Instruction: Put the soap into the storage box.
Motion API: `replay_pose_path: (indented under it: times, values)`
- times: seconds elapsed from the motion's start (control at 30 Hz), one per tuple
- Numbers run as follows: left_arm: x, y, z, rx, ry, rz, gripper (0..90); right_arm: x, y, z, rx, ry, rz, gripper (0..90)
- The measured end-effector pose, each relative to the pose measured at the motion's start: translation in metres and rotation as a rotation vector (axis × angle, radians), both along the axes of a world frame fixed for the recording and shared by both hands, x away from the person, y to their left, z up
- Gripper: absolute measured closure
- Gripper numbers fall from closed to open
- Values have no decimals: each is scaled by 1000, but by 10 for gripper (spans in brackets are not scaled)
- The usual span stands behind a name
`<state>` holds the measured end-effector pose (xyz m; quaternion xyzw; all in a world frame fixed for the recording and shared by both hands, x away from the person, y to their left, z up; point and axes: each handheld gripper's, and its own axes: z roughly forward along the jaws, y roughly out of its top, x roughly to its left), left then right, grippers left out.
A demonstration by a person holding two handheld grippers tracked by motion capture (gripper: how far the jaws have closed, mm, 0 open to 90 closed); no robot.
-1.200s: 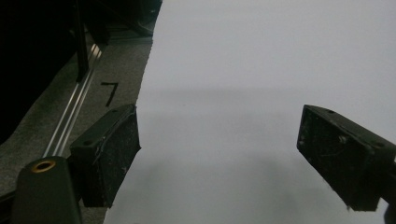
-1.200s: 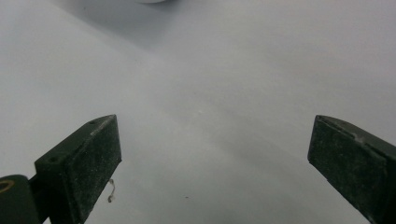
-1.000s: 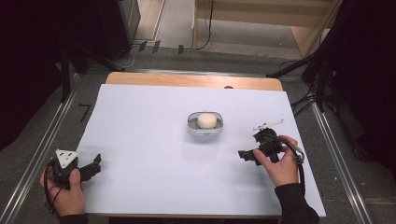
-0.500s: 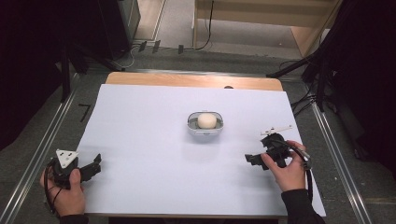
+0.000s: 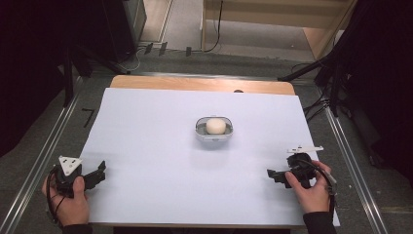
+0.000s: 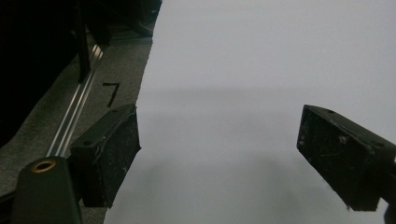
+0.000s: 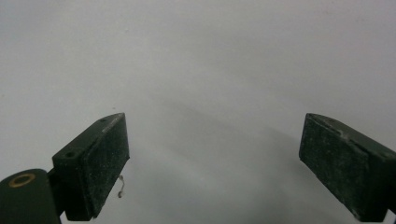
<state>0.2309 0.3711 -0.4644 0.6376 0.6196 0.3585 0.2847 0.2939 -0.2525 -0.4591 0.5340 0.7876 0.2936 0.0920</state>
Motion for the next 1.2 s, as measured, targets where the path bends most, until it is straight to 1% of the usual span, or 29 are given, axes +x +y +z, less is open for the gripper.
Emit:
replay_pose_path:
  times: [0.1,0.17,0.23,0.3,0.33,0.43,0.47,0.5,0.53,0.57,0.6,0.63,0.67,0.73,0.77,0.87,0.9,1.0,1.03,1.07,1.1,1.13,1.2]
  values:
    - [0,0,0,-1,-1,0,141,-3,-4,-2,3,-2,-9,87]
    - [0,0,0,-1,-1,0,141,-8,-9,-5,5,-16,-15,82]
    - [0,1,0,-5,-3,1,141,-9,-11,-5,8,-18,-19,75]
    - [0,1,0,-4,-3,1,141,-13,-15,-7,12,-21,-25,49]
    - [0,0,0,-4,-3,0,141,-16,-18,-9,19,-28,-29,0]
    - [0,0,0,-4,-3,0,141,-23,-25,-11,44,-49,-32,0]
    - [0,0,0,-4,-3,0,141,-25,-27,-11,46,-59,-36,0]
    - [0,0,0,-4,-3,0,141,-25,-27,-11,46,-59,-36,0]
    - [0,0,0,-2,-2,-1,141,-28,-32,-11,52,-70,-42,0]
    - [0,0,0,-2,-2,-1,141,-28,-32,-11,52,-70,-42,0]
    - [0,0,0,-1,-3,0,141,-31,-37,-11,60,-88,-47,0]
    - [0,0,0,-1,-3,0,141,-31,-37,-11,60,-88,-47,0]
    - [0,0,0,-1,-2,0,141,-35,-42,-12,68,-95,-56,0]
    - [0,0,0,0,-4,2,141,-36,-45,-12,73,-99,-61,0]
    - [0,0,0,1,-3,1,141,-39,-50,-15,79,-102,-74,0]
    - [0,0,0,1,-3,2,141,-42,-55,-17,79,-100,-82,0]
    - [-1,0,0,3,-4,2,141,-44,-59,-20,85,-103,-81,0]
    - [-1,0,0,3,-5,1,141,-47,-64,-21,87,-103,-84,0]
    - [-1,0,0,3,-5,1,141,-52,-70,-21,90,-121,-95,0]
    - [-1,0,0,2,-7,1,141,-52,-70,-21,90,-121,-95,0]
    - [-1,0,0,2,-7,0,141,-56,-78,-20,101,-135,-108,0]
    - [-1,0,0,4,-7,0,141,-56,-78,-20,101,-135,-108,0]
    - [-1,-1,0,4,-9,0,141,-60,-87,-21,110,-151,-118,0]
